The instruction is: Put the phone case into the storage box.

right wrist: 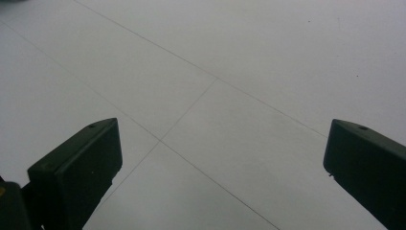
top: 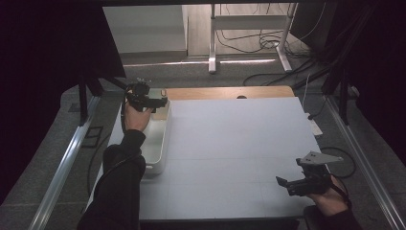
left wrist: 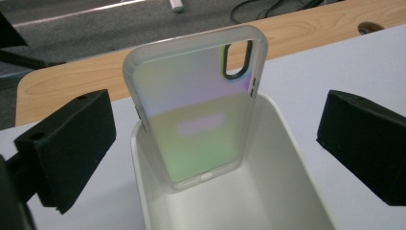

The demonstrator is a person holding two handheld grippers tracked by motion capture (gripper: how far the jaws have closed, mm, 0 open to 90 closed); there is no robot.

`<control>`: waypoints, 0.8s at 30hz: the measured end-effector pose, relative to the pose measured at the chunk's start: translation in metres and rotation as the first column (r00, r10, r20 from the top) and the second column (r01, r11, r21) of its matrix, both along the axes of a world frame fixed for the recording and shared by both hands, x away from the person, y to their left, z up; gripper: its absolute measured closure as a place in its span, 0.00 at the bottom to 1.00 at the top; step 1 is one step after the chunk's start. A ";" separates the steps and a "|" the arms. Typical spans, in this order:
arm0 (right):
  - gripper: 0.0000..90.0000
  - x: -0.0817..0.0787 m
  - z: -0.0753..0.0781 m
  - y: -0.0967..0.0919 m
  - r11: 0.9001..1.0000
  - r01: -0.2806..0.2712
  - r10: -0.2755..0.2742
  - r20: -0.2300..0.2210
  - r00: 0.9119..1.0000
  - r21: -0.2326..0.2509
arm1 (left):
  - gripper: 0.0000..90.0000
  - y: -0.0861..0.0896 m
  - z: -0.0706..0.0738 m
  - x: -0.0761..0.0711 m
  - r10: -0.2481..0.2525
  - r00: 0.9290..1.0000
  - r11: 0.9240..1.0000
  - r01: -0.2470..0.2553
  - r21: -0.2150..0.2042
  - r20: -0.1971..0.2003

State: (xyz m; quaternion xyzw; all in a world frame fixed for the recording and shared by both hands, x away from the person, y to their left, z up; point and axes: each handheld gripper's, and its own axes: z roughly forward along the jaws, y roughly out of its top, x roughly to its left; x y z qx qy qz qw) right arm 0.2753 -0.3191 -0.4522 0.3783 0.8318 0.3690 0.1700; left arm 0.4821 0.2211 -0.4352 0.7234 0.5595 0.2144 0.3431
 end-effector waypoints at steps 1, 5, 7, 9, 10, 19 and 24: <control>0.00 0.000 0.000 0.000 1.000 0.000 0.000 0.000 1.000 0.000 | 0.00 0.000 0.000 -0.001 0.001 1.000 1.000 -0.001 -0.001 0.004; 0.00 0.000 0.000 0.000 1.000 0.001 -0.001 0.001 1.000 0.002 | 0.00 0.000 0.001 -0.005 -0.016 1.000 1.000 0.016 -0.007 0.015; 0.00 0.000 0.000 -0.001 1.000 0.004 -0.004 0.002 1.000 0.007 | 0.00 0.000 0.002 -0.008 -0.028 0.999 1.000 0.029 -0.008 0.024; 0.00 0.000 0.000 -0.001 1.000 0.006 -0.006 0.002 1.000 0.009 | 0.00 0.001 0.003 -0.009 -0.033 0.999 0.999 0.033 -0.009 0.029; 0.00 0.000 0.000 -0.001 1.000 0.007 -0.007 0.002 1.000 0.009 | 0.00 0.001 0.003 -0.010 -0.040 0.999 0.999 0.041 -0.018 0.036; 0.00 0.000 0.000 -0.002 1.000 0.010 -0.010 0.000 1.000 0.010 | 0.01 0.000 0.001 -0.020 -0.115 0.991 0.993 0.115 0.002 0.063; 0.00 0.001 0.000 -0.001 1.000 0.009 -0.009 -0.002 1.000 0.011 | 0.01 0.001 0.000 -0.023 -0.138 0.989 0.990 0.138 0.000 0.057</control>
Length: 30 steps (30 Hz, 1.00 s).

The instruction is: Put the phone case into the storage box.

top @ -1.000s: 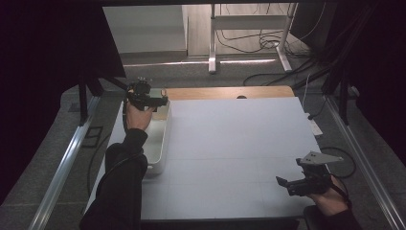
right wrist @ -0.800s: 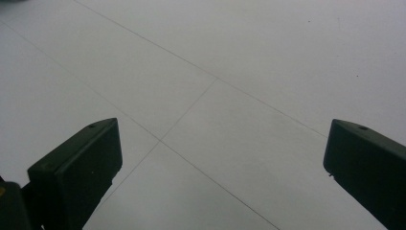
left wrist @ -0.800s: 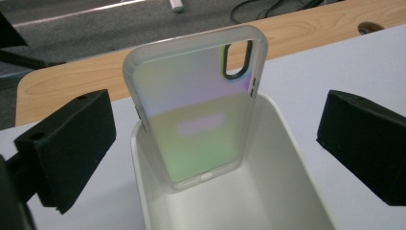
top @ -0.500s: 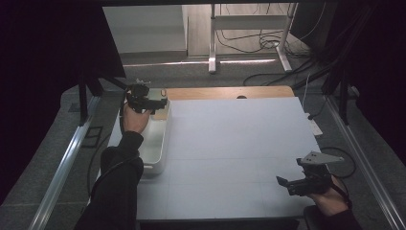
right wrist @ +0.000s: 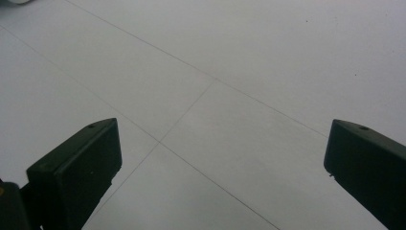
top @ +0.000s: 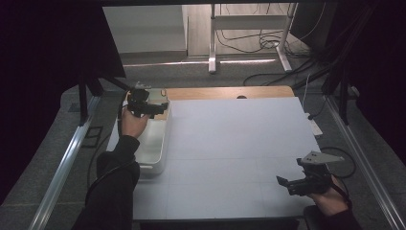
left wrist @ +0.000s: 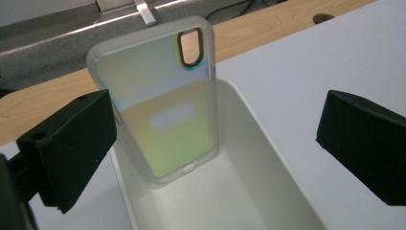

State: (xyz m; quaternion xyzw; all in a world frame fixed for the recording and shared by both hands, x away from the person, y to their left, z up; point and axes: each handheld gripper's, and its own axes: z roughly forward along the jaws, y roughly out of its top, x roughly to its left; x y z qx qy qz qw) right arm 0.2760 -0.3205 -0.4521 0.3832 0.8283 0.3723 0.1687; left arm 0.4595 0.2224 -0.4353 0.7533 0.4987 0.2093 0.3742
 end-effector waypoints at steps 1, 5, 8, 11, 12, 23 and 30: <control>0.00 0.000 0.000 0.000 1.000 0.000 0.000 -0.001 1.000 0.000 | 0.01 0.000 0.000 -0.001 -0.008 1.000 1.000 0.008 -0.010 -0.004; 0.00 0.000 0.000 0.000 1.000 0.004 -0.004 -0.002 1.000 0.007 | 0.02 0.001 -0.001 -0.004 -0.017 1.000 1.000 0.017 -0.019 -0.007; 0.00 0.000 0.000 0.000 1.000 0.005 -0.005 -0.001 1.000 0.007 | 0.02 0.003 -0.002 -0.007 -0.034 0.999 0.999 0.034 -0.040 0.005; 0.00 0.000 0.000 0.000 1.000 0.007 -0.008 0.001 1.000 0.004 | 0.01 0.005 -0.002 -0.010 -0.045 0.999 0.997 0.047 -0.068 0.021; 0.00 0.000 0.000 0.000 1.000 0.009 -0.009 0.002 1.000 0.004 | 0.01 0.005 -0.002 -0.011 -0.049 0.999 0.996 0.050 -0.076 0.024; 0.00 0.000 0.000 -0.001 1.000 0.016 -0.016 -0.003 1.000 0.008 | 0.00 -0.002 0.005 -0.021 -0.087 0.995 0.992 0.092 -0.092 0.056; 0.00 0.000 0.000 0.000 1.000 0.014 -0.014 0.001 1.000 0.004 | 0.00 -0.009 0.008 -0.029 -0.120 0.990 0.990 0.125 -0.067 0.072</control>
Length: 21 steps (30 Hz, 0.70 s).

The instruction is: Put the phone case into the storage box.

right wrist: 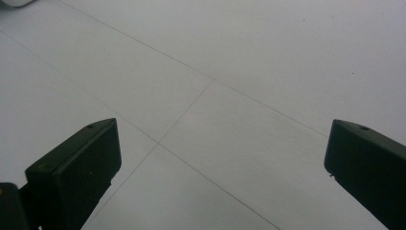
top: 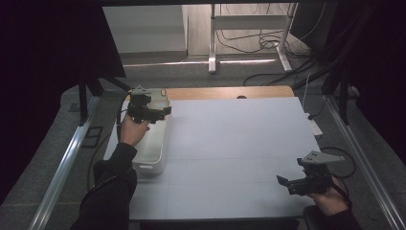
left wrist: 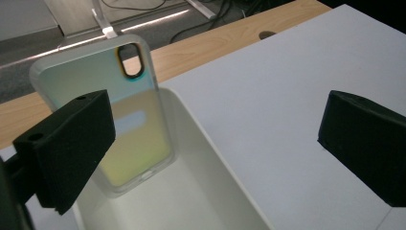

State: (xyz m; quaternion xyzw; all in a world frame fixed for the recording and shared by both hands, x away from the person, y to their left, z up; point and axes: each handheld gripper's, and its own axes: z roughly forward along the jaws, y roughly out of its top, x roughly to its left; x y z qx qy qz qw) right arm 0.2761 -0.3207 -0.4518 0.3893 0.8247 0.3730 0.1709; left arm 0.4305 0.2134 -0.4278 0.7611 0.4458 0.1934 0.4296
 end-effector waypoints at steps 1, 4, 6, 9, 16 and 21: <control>0.00 0.000 0.000 0.000 1.000 -0.005 0.005 0.001 1.000 -0.002 | 0.00 -0.001 0.000 -0.001 -0.002 1.000 1.000 0.002 0.003 0.003; 0.00 -0.001 0.000 0.001 1.000 -0.005 0.005 0.004 1.000 -0.002 | 0.00 -0.001 0.000 -0.004 -0.004 1.000 1.000 0.004 0.004 0.003; 0.00 -0.001 0.000 0.000 1.000 -0.003 0.003 0.002 1.000 0.000 | 0.00 -0.002 0.000 -0.006 -0.008 1.000 1.000 0.008 -0.005 0.007; 0.00 0.000 0.000 0.000 1.000 -0.009 0.009 -0.001 1.000 0.008 | 0.00 -0.003 0.000 -0.010 -0.014 1.000 1.000 0.014 -0.012 0.012; 0.00 0.000 0.000 0.000 1.000 -0.021 0.022 -0.003 1.000 0.007 | 0.00 -0.005 -0.002 -0.020 -0.028 0.999 1.000 0.028 -0.010 0.021; 0.00 0.000 0.000 0.000 1.000 -0.015 0.015 -0.002 1.000 0.008 | 0.00 -0.008 -0.005 -0.025 -0.039 0.999 0.999 0.039 0.002 0.009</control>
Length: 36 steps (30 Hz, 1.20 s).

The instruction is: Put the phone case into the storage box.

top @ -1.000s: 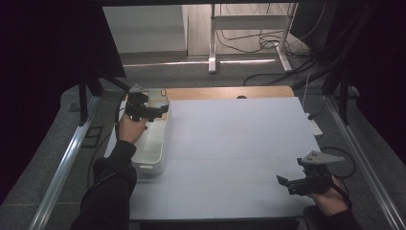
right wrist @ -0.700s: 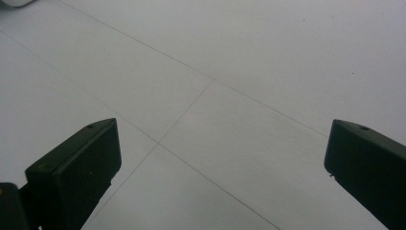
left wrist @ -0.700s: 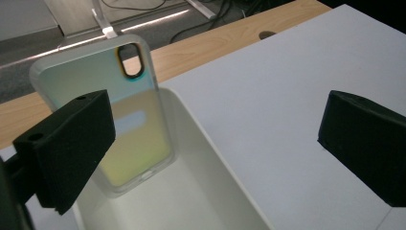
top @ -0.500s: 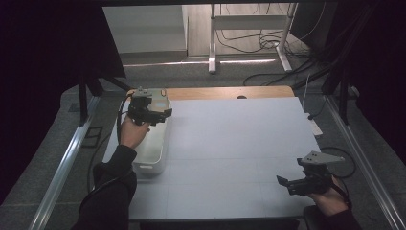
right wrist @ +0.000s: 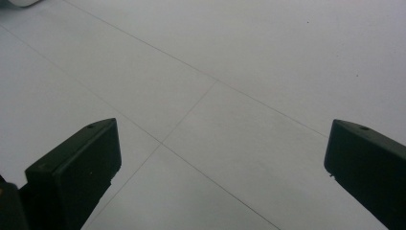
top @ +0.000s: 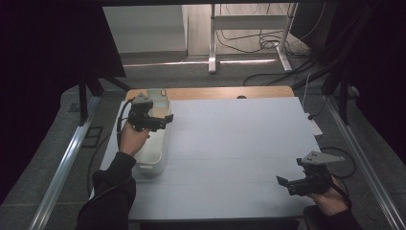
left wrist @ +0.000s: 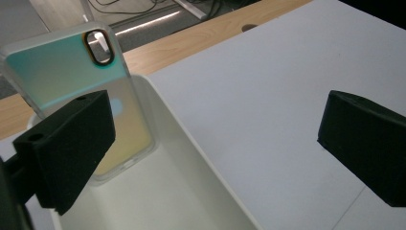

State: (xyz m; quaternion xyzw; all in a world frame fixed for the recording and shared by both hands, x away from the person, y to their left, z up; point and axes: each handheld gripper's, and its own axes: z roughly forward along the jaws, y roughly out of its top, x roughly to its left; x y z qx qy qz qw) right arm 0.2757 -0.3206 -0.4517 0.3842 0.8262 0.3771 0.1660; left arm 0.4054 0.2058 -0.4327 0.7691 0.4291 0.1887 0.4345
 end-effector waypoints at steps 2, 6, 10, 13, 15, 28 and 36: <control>0.00 0.000 0.000 0.000 1.000 0.001 -0.001 -0.001 1.000 0.000 | 0.00 -0.001 -0.001 -0.002 -0.001 1.000 1.000 0.001 0.003 -0.006; 0.00 0.001 0.000 -0.001 1.000 0.005 -0.005 -0.001 1.000 0.000 | 0.00 -0.003 -0.002 -0.006 -0.008 1.000 1.000 0.008 -0.003 -0.012; 0.00 0.000 0.000 -0.001 1.000 0.006 -0.006 -0.001 1.000 -0.001 | 0.00 -0.004 -0.001 -0.012 -0.012 1.000 1.000 0.012 -0.003 0.004; 0.00 0.001 0.000 0.000 1.000 0.002 -0.002 -0.006 1.000 -0.002 | 0.00 -0.006 0.000 -0.015 -0.017 1.000 1.000 0.017 0.001 0.006; 0.00 0.001 0.000 0.000 1.000 0.003 -0.003 -0.003 1.000 -0.002 | 0.00 -0.006 0.000 -0.016 -0.022 1.000 1.000 0.022 -0.001 0.004; 0.00 0.000 0.000 -0.001 1.000 0.006 -0.006 -0.001 1.000 0.005 | 0.00 -0.008 -0.003 -0.032 -0.038 0.999 0.999 0.038 -0.005 -0.003; 0.00 0.000 0.000 -0.001 1.000 0.008 -0.008 0.001 1.000 0.002 | 0.00 -0.010 -0.004 -0.043 -0.041 0.999 0.999 0.041 -0.006 0.011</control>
